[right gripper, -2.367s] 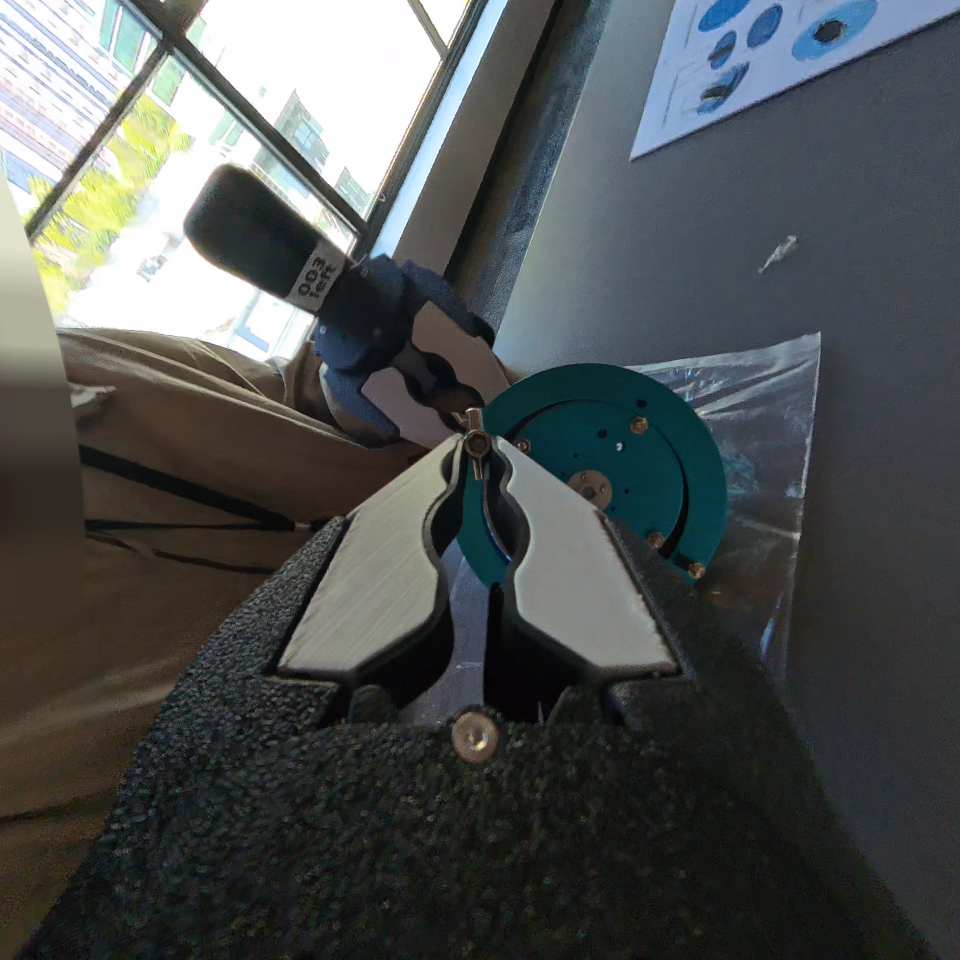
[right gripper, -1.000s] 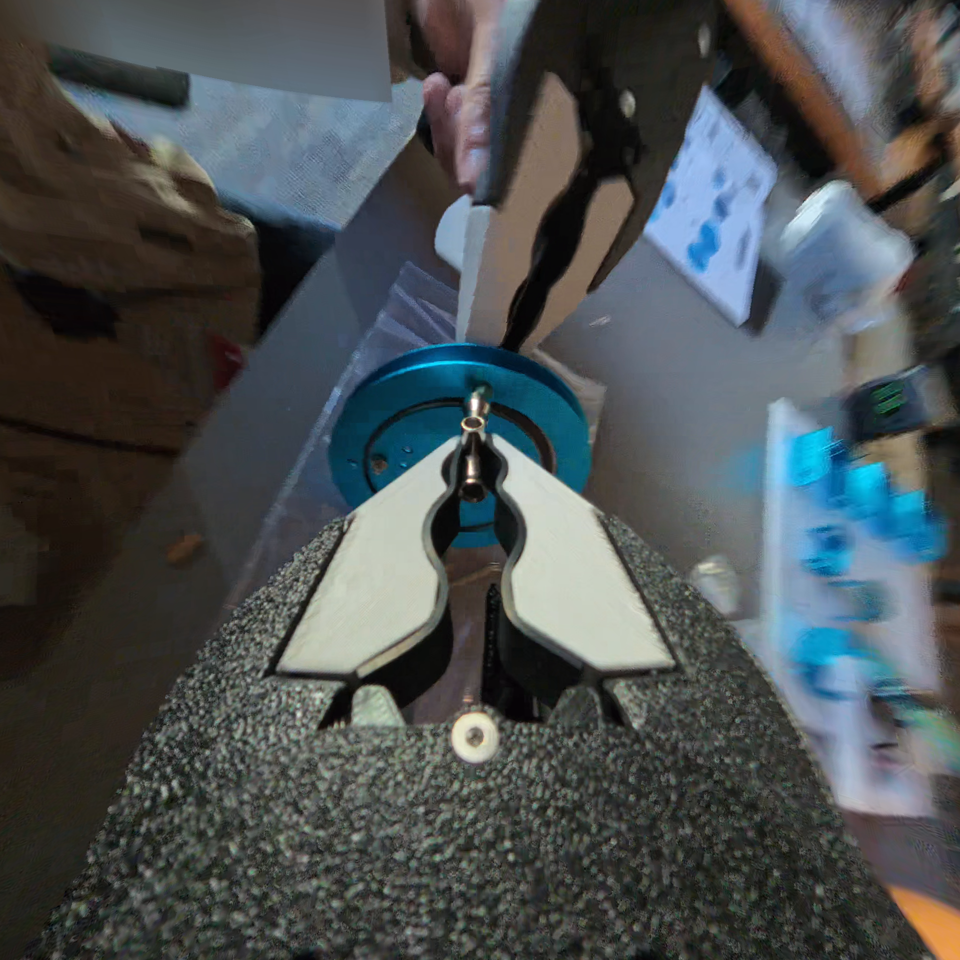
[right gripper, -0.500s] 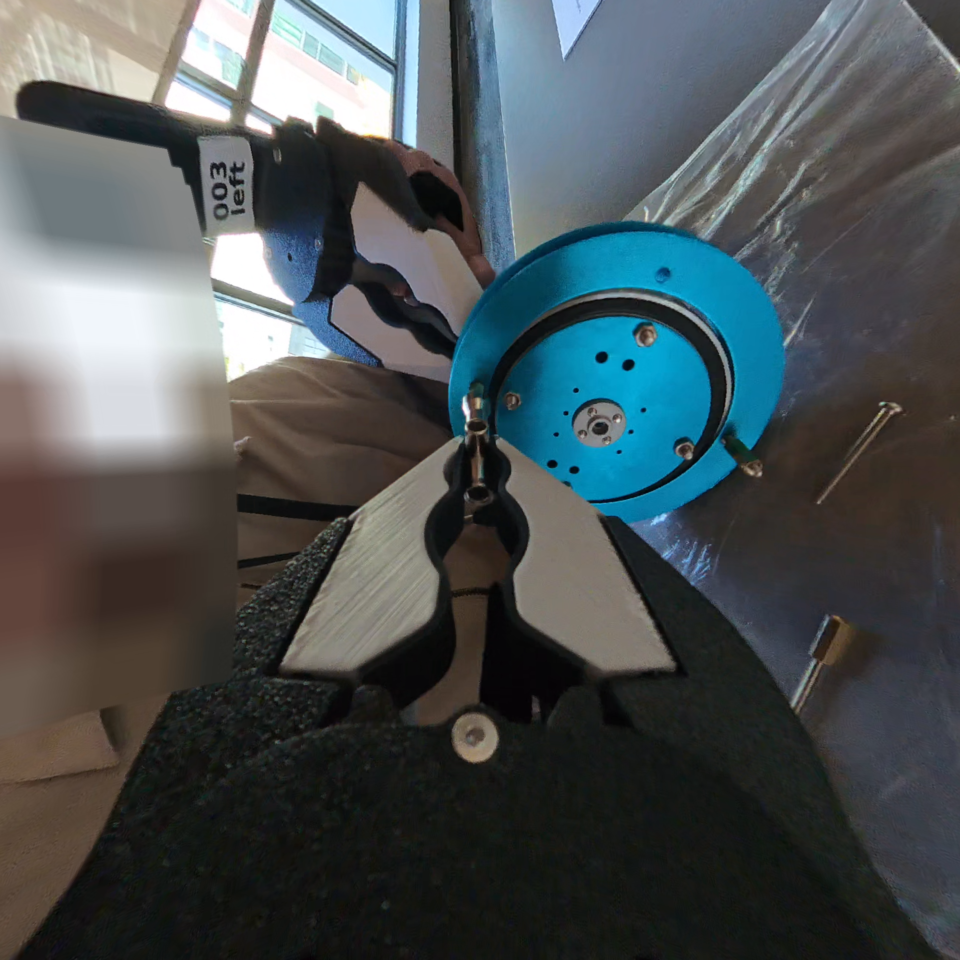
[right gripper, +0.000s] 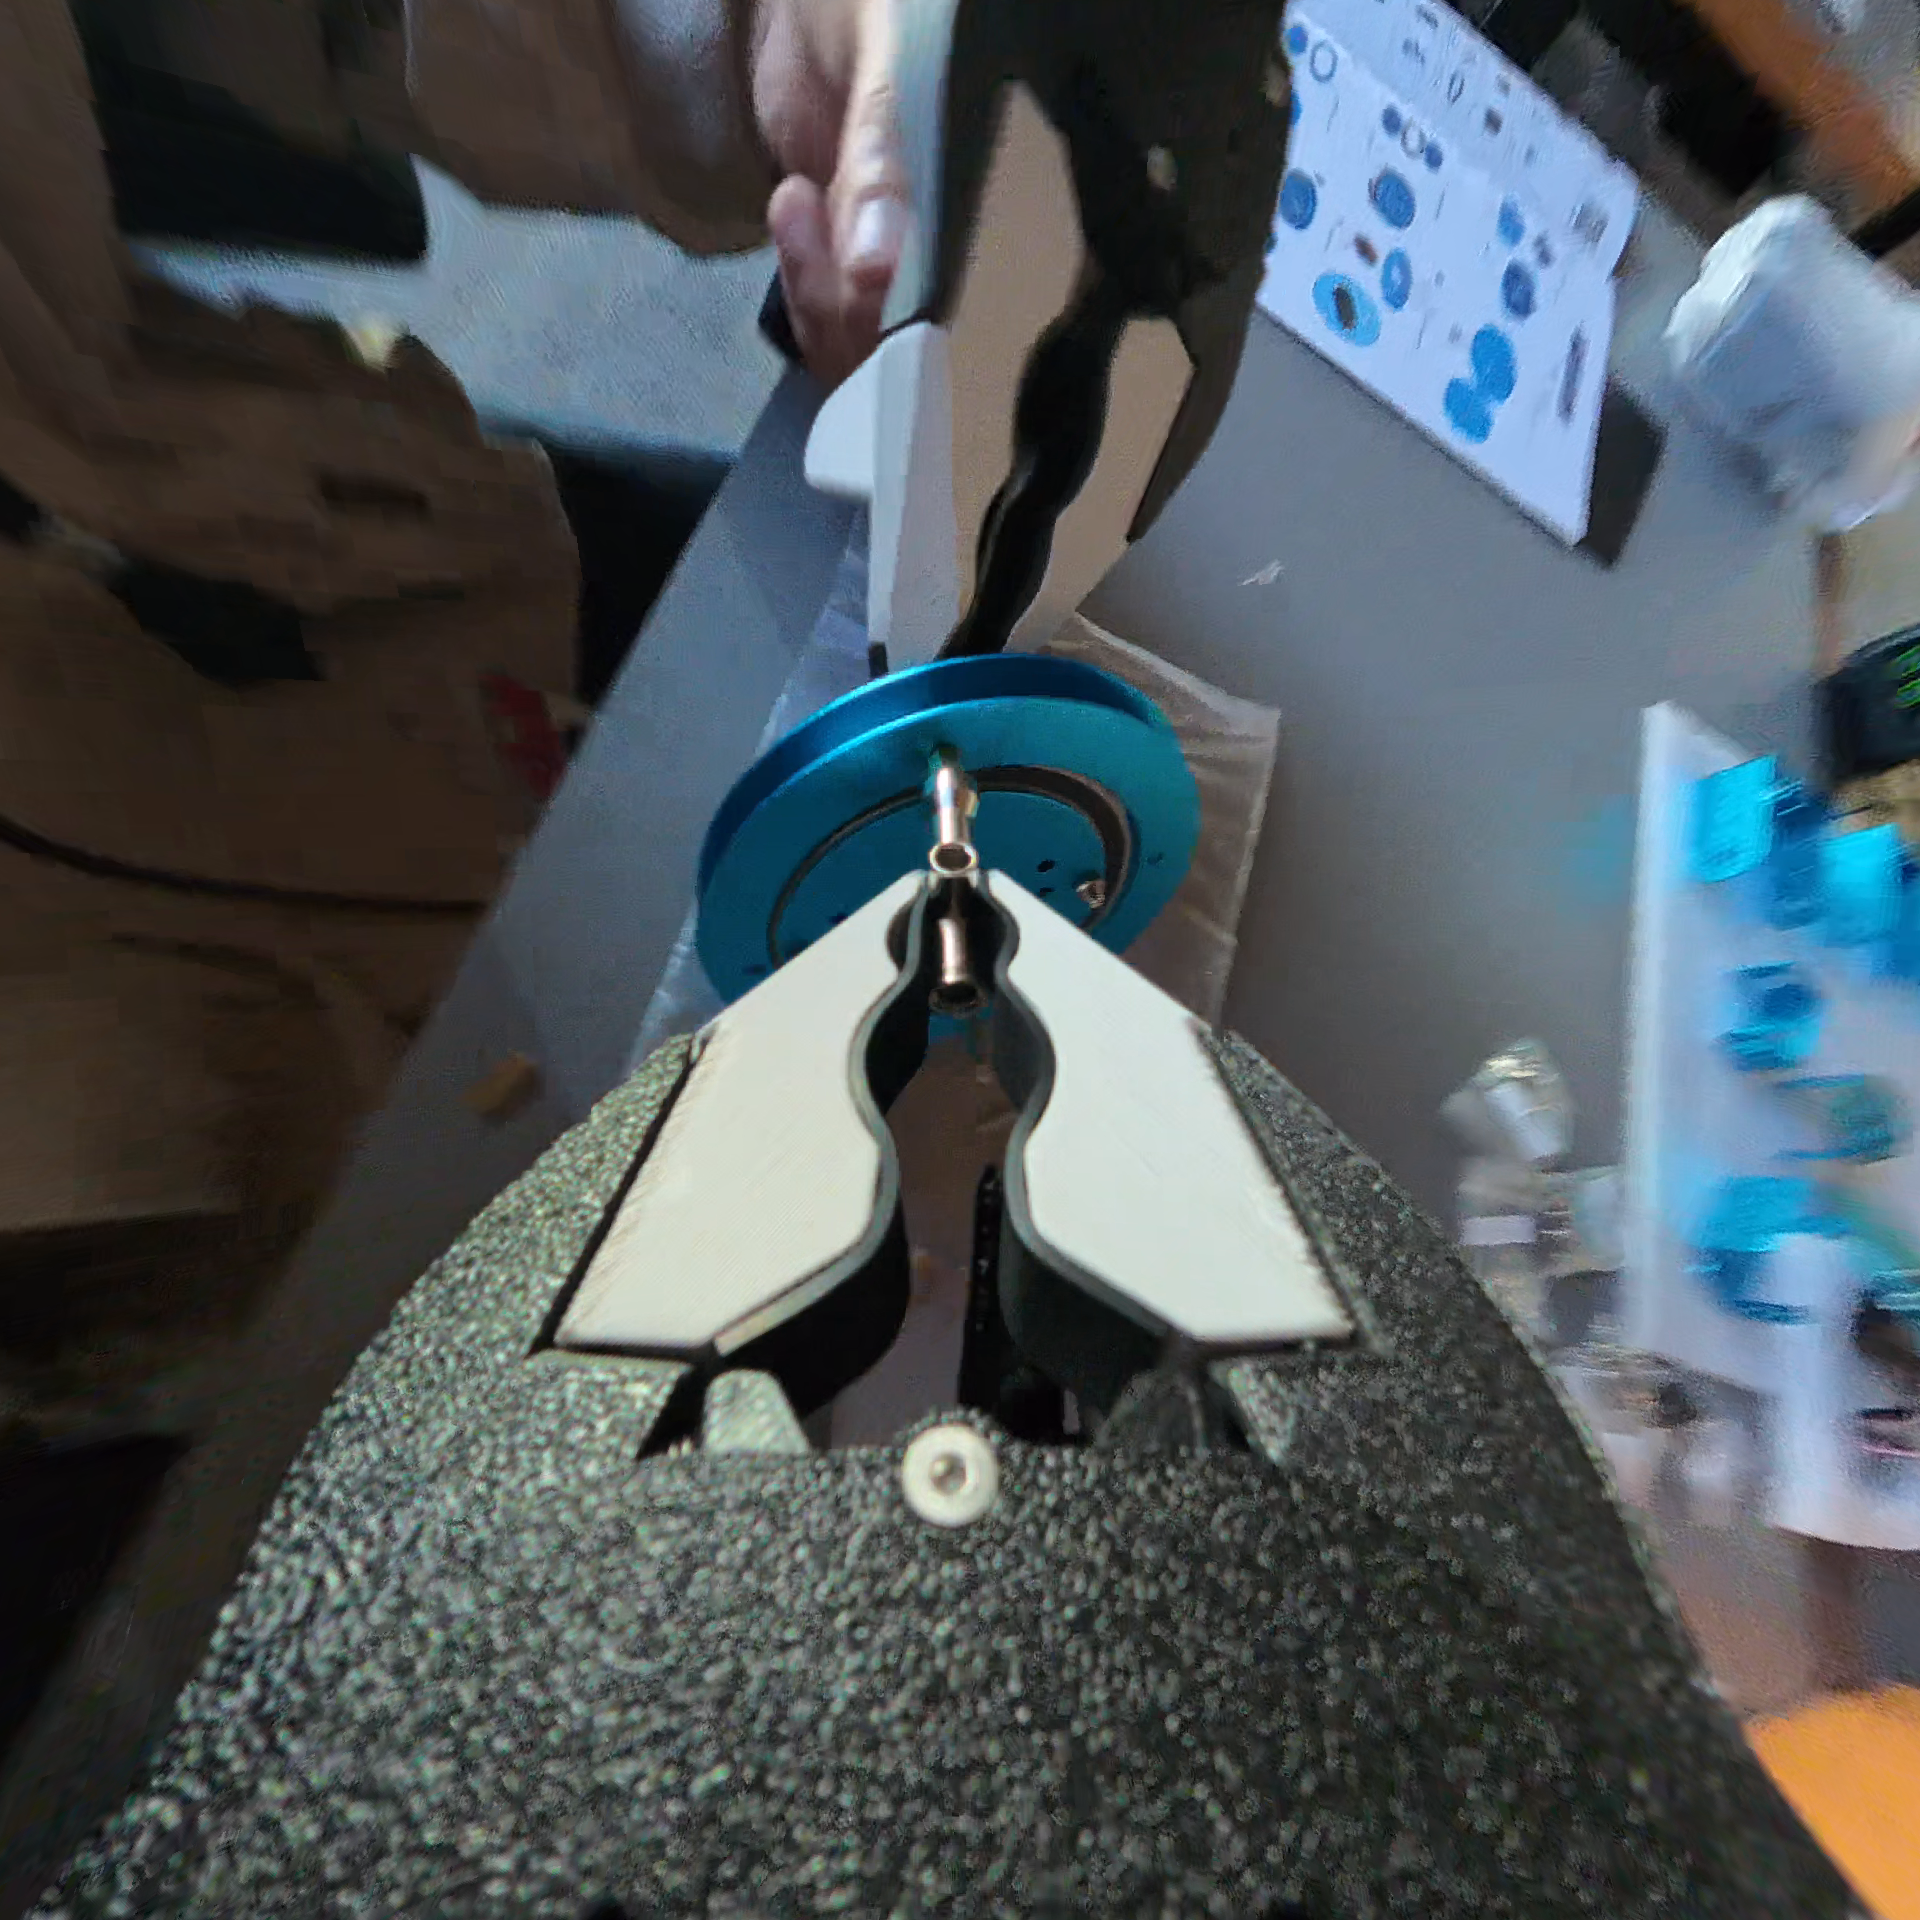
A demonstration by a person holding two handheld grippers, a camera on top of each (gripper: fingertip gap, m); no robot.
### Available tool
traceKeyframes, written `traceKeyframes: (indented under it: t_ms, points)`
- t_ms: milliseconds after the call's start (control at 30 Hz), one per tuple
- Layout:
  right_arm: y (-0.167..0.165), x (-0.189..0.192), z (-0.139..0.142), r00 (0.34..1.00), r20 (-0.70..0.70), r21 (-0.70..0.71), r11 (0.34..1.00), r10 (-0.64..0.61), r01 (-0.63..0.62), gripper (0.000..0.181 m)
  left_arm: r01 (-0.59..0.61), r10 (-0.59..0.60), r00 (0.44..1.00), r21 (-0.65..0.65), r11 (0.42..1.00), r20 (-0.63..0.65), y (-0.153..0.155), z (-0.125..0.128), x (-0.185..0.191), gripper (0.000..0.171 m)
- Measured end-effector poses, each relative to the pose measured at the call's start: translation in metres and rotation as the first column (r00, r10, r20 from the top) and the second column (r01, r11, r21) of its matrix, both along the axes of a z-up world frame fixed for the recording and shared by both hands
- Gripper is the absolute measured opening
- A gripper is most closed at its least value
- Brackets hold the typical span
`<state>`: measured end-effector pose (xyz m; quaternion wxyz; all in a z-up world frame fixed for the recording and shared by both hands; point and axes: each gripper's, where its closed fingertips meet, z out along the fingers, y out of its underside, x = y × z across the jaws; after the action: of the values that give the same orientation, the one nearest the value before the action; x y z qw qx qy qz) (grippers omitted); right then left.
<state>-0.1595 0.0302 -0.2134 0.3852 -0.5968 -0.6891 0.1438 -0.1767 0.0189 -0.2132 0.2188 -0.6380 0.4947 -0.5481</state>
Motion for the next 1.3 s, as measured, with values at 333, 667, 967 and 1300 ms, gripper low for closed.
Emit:
traceKeyframes:
  t_ms: [333, 667, 967, 1300]
  points:
    - [0.007, -0.007, 0.007, 0.925, 0.352, 0.656, 0.666, 0.146, -0.355, 0.005, 0.243, -0.258, 0.959, -0.126, 0.962, -0.117, -0.006, 0.002, -0.01, 0.01]
    - [0.005, -0.002, -0.001, 0.982, 0.185, -0.037, 0.999, 0.033, -0.027, 0.005, 0.21, -0.094, 0.941, 0.346, 0.914, -0.324, 0.015, -0.006, -0.003, 0.002]
    - [-0.018, -0.005, 0.006, 0.913, 0.094, -0.978, 0.136, -0.396, 0.16, 0.005, 0.132, 0.097, 0.949, 0.656, 0.744, -0.3, 0.014, -0.005, 0.001, 0.002]
    - [-0.004, 0.0, 0.005, 0.962, 0.007, -0.637, 0.741, -0.272, 0.214, 0.011, 0.125, 0.043, 0.951, 0.505, 0.854, -0.307, 0.009, -0.002, 0.004, 0.003]
